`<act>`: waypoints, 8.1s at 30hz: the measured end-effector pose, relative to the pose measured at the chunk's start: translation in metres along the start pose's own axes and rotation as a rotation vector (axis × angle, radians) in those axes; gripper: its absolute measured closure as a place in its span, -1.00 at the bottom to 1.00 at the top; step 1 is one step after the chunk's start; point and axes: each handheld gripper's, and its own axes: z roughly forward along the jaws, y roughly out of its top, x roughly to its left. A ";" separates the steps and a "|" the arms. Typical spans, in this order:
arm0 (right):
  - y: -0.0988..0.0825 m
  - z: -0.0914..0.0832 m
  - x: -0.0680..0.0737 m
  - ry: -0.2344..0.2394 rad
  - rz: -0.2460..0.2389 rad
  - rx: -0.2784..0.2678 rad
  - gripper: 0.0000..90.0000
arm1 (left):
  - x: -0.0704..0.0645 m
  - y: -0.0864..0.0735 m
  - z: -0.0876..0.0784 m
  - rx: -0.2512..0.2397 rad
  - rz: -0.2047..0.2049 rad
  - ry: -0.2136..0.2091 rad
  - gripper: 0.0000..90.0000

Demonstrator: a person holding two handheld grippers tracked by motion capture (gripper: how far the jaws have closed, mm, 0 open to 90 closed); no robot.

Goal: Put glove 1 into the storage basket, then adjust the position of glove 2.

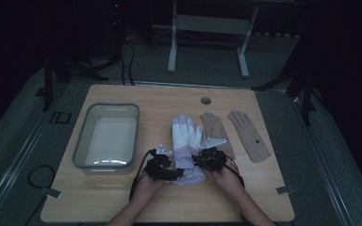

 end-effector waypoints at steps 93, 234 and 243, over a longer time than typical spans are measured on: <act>0.205 0.051 0.142 0.164 -0.036 -0.165 0.78 | 0.126 0.013 -0.236 0.108 0.038 0.126 0.69; -0.008 -0.032 -0.087 -0.076 0.064 -0.139 -0.36 | 0.001 -0.043 -0.047 -0.294 0.281 0.020 -0.96; -0.001 -0.028 -0.111 -0.138 0.115 -0.113 -0.01 | -0.001 -0.047 -0.051 -0.337 0.303 0.041 -0.96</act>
